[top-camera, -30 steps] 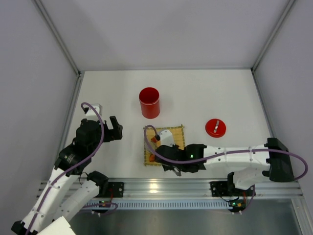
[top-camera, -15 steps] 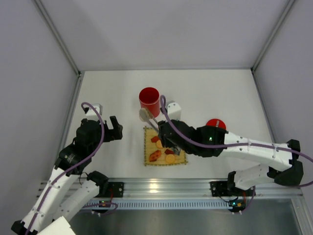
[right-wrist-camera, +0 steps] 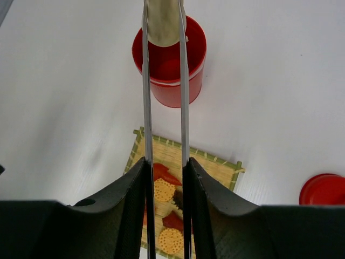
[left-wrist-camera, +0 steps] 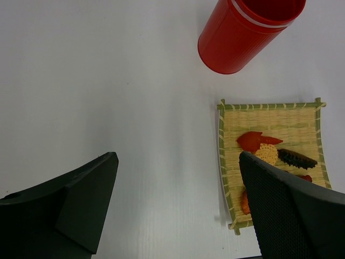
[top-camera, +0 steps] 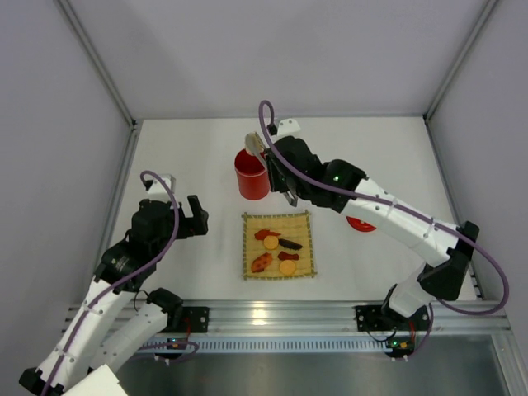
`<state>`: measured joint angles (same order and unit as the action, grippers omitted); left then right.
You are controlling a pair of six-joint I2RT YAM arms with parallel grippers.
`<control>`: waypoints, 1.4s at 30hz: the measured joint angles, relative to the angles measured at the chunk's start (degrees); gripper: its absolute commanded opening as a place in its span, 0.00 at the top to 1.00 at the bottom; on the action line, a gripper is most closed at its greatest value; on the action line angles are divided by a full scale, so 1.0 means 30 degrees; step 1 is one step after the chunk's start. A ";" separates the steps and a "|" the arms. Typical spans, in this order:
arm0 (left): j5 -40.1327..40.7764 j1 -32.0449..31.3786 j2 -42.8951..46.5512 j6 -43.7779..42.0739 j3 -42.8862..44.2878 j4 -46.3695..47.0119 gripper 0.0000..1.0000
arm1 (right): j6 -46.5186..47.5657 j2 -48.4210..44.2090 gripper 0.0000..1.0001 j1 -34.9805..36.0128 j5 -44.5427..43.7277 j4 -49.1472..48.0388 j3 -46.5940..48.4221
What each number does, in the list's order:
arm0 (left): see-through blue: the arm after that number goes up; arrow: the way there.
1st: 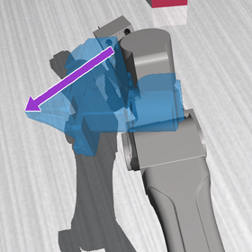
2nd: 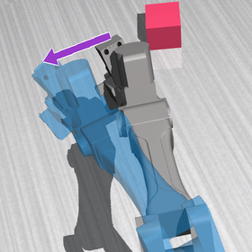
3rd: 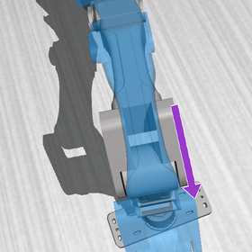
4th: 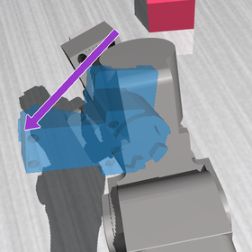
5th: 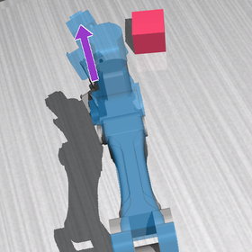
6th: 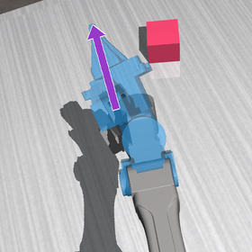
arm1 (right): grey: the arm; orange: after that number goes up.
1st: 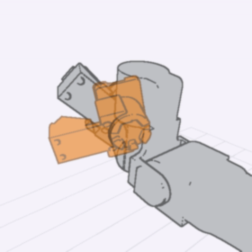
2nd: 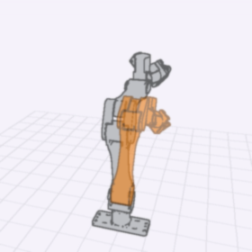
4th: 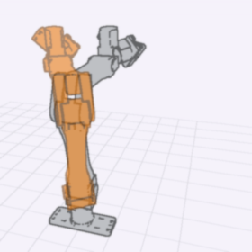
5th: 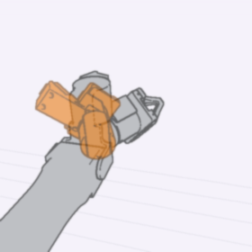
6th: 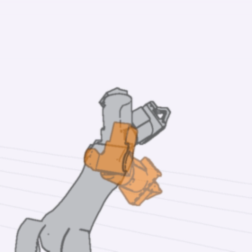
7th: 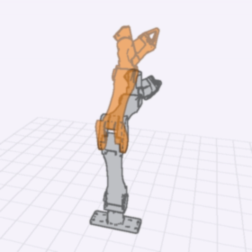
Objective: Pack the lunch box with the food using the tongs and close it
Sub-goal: Place the fake food in the packing box, then pick up the fake food from the plate.
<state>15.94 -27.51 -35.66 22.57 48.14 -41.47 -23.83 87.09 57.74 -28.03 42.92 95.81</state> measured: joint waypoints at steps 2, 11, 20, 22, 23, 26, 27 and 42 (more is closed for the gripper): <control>0.0000 -0.0029 0.0000 0.0000 0.0000 0.0000 0.01 | 0.0146 0.0495 0.67 -0.0233 0.0262 0.0007 0.0000; 0.0007 -0.0146 -0.0007 0.0000 0.0000 0.0000 0.01 | 0.0474 0.1734 0.67 -0.0976 0.1588 -0.0138 -0.0080; 0.0007 -0.0248 -0.0007 0.0000 0.0000 0.0000 0.01 | 0.0532 0.2033 0.53 -0.1027 0.1880 -0.0153 -0.0204; 0.0022 -0.0262 -0.0007 0.0007 0.0000 0.0000 0.01 | 0.0583 0.2033 0.49 -0.1027 0.1880 -0.0153 -0.0204; 0.0015 -0.0277 -0.0007 0.0007 0.0000 0.0000 0.01 | 0.0576 0.2033 0.48 -0.1035 0.1872 -0.0153 -0.0204; 0.0066 -0.0328 -0.0007 0.0007 0.0000 0.0000 0.01 | 0.0590 0.2033 0.47 -0.1042 0.1872 -0.0153 -0.0204; 0.0066 -0.0350 -0.0007 0.0007 0.0000 0.0000 0.01 | 0.0583 0.2033 0.48 -0.1042 0.1872 -0.0146 -0.0204; 0.0080 -0.0481 -0.0007 0.0007 -0.0007 0.0000 0.01 | 0.0168 -0.2091 0.49 -0.1042 0.1814 -0.0015 -0.3745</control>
<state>16.19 -28.95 -35.68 22.59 48.12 -41.47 -23.33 80.82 54.61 -22.59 42.87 84.58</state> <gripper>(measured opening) 0.990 0.520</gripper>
